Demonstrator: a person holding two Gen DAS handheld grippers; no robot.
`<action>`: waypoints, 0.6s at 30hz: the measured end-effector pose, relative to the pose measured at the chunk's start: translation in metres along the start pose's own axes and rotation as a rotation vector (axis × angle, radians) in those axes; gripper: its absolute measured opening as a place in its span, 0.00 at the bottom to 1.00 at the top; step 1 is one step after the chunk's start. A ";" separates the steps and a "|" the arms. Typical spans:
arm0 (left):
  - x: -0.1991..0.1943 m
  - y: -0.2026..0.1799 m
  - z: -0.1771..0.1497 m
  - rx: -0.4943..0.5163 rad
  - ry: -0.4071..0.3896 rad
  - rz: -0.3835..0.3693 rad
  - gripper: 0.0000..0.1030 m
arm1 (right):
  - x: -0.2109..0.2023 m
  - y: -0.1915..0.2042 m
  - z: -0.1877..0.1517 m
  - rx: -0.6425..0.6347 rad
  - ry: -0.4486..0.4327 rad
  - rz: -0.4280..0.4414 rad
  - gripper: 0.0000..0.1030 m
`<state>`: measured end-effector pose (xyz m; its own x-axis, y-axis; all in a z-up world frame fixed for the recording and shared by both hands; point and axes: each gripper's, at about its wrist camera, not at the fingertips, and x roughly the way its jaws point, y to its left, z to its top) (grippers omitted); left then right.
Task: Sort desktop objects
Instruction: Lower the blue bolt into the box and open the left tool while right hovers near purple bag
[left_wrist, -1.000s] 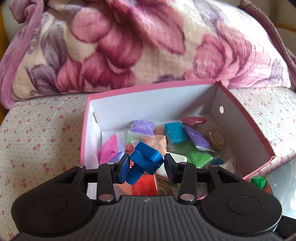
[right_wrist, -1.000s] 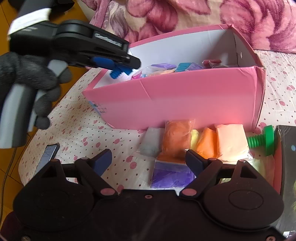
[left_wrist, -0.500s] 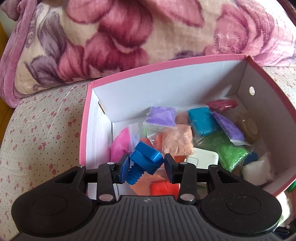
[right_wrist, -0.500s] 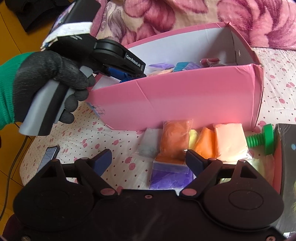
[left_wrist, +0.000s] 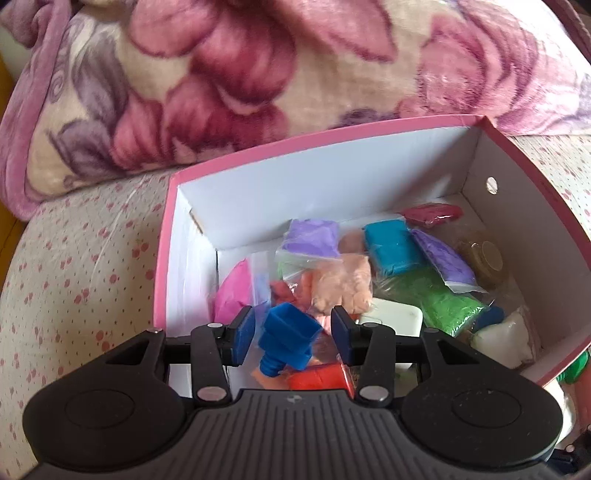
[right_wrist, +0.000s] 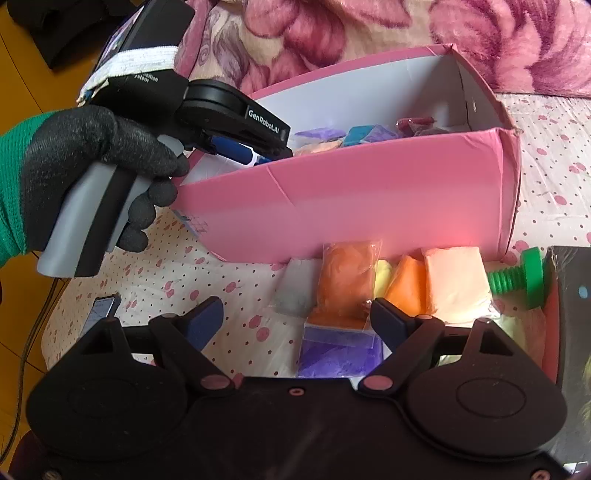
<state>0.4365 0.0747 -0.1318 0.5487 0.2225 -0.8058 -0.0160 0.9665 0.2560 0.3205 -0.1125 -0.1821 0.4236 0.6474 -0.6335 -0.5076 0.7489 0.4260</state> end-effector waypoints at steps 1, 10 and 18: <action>0.000 0.000 0.000 0.011 -0.002 0.010 0.42 | 0.000 0.000 0.000 0.000 0.001 -0.001 0.85; -0.004 -0.003 -0.004 0.107 -0.017 0.096 0.42 | -0.001 -0.003 0.002 0.009 -0.005 -0.001 0.85; -0.036 0.002 -0.014 0.021 -0.065 0.026 0.42 | -0.007 -0.003 0.005 0.001 -0.015 -0.005 0.85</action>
<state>0.4051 0.0705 -0.1100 0.6012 0.2378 -0.7629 -0.0138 0.9576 0.2876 0.3230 -0.1186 -0.1758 0.4374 0.6454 -0.6262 -0.5044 0.7525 0.4233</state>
